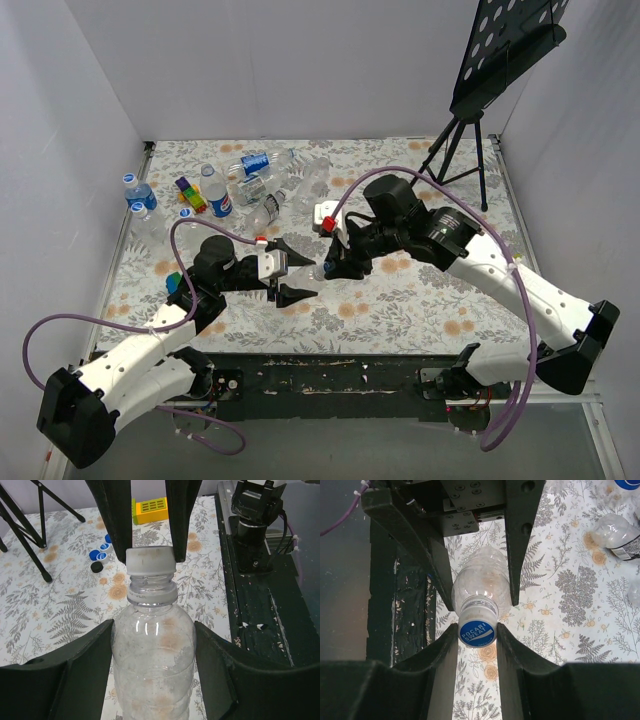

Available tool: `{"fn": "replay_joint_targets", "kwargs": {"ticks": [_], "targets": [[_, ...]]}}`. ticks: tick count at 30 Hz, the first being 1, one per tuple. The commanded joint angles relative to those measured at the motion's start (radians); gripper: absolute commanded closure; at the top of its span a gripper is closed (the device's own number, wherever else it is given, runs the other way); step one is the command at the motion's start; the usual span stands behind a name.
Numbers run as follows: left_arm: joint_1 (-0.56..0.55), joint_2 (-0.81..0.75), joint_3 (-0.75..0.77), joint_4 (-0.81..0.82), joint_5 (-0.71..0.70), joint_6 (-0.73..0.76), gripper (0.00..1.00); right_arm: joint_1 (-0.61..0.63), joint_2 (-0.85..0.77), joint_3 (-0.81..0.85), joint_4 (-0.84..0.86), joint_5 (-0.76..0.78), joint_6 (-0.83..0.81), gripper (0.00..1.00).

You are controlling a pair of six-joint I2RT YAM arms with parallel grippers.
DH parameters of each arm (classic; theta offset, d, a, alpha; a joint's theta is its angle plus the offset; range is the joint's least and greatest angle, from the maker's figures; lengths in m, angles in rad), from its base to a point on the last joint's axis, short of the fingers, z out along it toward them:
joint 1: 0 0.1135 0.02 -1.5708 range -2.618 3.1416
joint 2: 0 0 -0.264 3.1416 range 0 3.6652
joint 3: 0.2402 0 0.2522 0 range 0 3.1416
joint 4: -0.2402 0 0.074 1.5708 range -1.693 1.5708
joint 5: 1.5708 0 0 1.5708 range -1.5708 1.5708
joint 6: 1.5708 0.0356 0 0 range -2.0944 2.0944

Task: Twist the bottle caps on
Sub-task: Screw the bottle cap onto the plastic bottle.

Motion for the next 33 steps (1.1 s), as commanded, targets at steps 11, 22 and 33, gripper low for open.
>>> {"fn": "replay_joint_targets", "kwargs": {"ticks": [11,22,33], "targets": [[-0.003,0.011,0.059,0.019,0.153,-0.019,1.0,0.041,0.1,0.112,-0.185,-0.075,-0.215,0.77],[-0.003,-0.035,0.005,0.114,-0.102,-0.038,1.0,0.043,0.174,0.124,-0.126,0.023,-0.145,0.78],[-0.006,-0.099,-0.092,0.243,-0.343,0.037,1.0,0.005,0.321,0.23,-0.113,0.096,0.393,0.79]]}}
